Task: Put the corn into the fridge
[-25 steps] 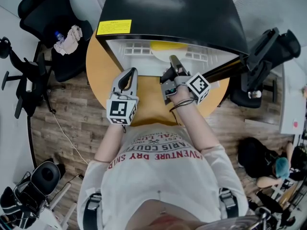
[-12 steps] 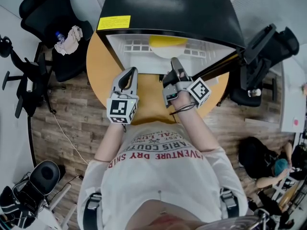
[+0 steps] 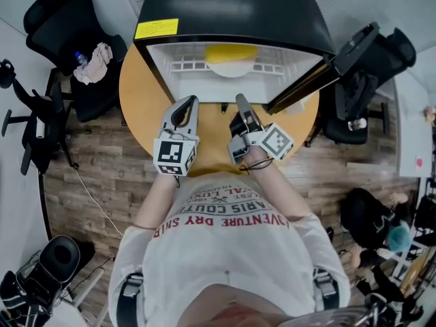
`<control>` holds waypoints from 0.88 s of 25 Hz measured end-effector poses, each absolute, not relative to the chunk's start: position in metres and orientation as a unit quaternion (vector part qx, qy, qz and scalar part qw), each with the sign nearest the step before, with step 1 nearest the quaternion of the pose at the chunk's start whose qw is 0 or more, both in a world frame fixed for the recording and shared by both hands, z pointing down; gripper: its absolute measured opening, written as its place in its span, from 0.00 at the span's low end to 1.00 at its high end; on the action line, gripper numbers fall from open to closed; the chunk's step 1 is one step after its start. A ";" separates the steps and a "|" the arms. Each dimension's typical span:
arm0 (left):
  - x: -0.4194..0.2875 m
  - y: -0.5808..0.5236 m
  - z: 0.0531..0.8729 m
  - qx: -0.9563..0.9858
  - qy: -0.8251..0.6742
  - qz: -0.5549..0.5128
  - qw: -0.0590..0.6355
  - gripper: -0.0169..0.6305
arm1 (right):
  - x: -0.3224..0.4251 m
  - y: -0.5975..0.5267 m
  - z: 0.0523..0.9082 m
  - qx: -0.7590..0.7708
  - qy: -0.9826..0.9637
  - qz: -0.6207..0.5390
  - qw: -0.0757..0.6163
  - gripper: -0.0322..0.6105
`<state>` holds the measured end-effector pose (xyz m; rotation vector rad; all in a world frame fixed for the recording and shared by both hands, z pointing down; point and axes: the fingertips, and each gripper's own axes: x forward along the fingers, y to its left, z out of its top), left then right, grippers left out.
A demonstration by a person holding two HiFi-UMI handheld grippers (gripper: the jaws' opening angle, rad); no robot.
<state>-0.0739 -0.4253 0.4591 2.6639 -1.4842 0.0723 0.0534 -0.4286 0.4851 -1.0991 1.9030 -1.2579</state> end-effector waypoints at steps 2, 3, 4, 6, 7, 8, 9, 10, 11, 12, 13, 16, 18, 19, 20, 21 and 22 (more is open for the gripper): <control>-0.073 -0.423 0.457 0.875 -0.482 0.023 0.044 0.07 | 0.055 -0.424 0.480 -0.425 0.750 -0.427 0.275 0.09; -0.073 -0.422 0.457 0.875 -0.481 0.024 0.044 0.07 | 0.057 -0.422 0.480 -0.437 0.765 -0.399 0.254 0.09; -0.073 -0.421 0.457 0.876 -0.480 0.025 0.044 0.07 | 0.059 -0.420 0.481 -0.449 0.780 -0.370 0.232 0.09; -0.074 -0.419 0.458 0.876 -0.479 0.027 0.046 0.07 | 0.064 -0.415 0.483 -0.473 0.804 -0.311 0.182 0.09; -0.075 -0.418 0.459 0.876 -0.480 0.028 0.047 0.07 | 0.065 -0.413 0.483 -0.484 0.815 -0.280 0.156 0.09; -0.076 -0.417 0.459 0.876 -0.480 0.028 0.047 0.07 | 0.065 -0.411 0.481 -0.492 0.825 -0.246 0.129 0.09; -0.076 -0.416 0.460 0.876 -0.480 0.028 0.048 0.07 | 0.063 -0.410 0.479 -0.498 0.835 -0.211 0.102 0.09; -0.077 -0.415 0.461 0.876 -0.480 0.028 0.048 0.07 | 0.061 -0.408 0.477 -0.502 0.843 -0.179 0.077 0.09; -0.077 -0.414 0.461 0.876 -0.480 0.028 0.049 0.07 | 0.058 -0.405 0.475 -0.504 0.849 -0.150 0.055 0.10; -0.078 -0.413 0.462 0.876 -0.479 0.029 0.049 0.07 | 0.054 -0.403 0.472 -0.505 0.853 -0.123 0.036 0.10; -0.078 -0.412 0.462 0.876 -0.479 0.029 0.050 0.07 | 0.051 -0.401 0.470 -0.506 0.857 -0.097 0.017 0.10; -0.078 -0.409 0.464 0.876 -0.478 0.031 0.051 0.07 | 0.041 -0.394 0.468 -0.505 0.862 -0.032 -0.027 0.10; -0.079 -0.407 0.466 0.876 -0.478 0.033 0.052 0.07 | 0.036 -0.390 0.469 -0.500 0.865 -0.003 -0.045 0.09; -0.080 -0.406 0.467 0.876 -0.478 0.034 0.052 0.07 | 0.035 -0.388 0.470 -0.499 0.865 0.005 -0.051 0.10; -0.080 -0.405 0.468 0.876 -0.478 0.035 0.050 0.07 | 0.035 -0.387 0.471 -0.500 0.864 0.011 -0.055 0.09; -0.081 -0.405 0.468 0.876 -0.478 0.035 0.048 0.07 | 0.035 -0.386 0.471 -0.501 0.863 0.015 -0.059 0.09; -0.083 -0.404 0.467 0.876 -0.478 0.035 0.047 0.07 | 0.035 -0.386 0.471 -0.503 0.862 0.018 -0.061 0.09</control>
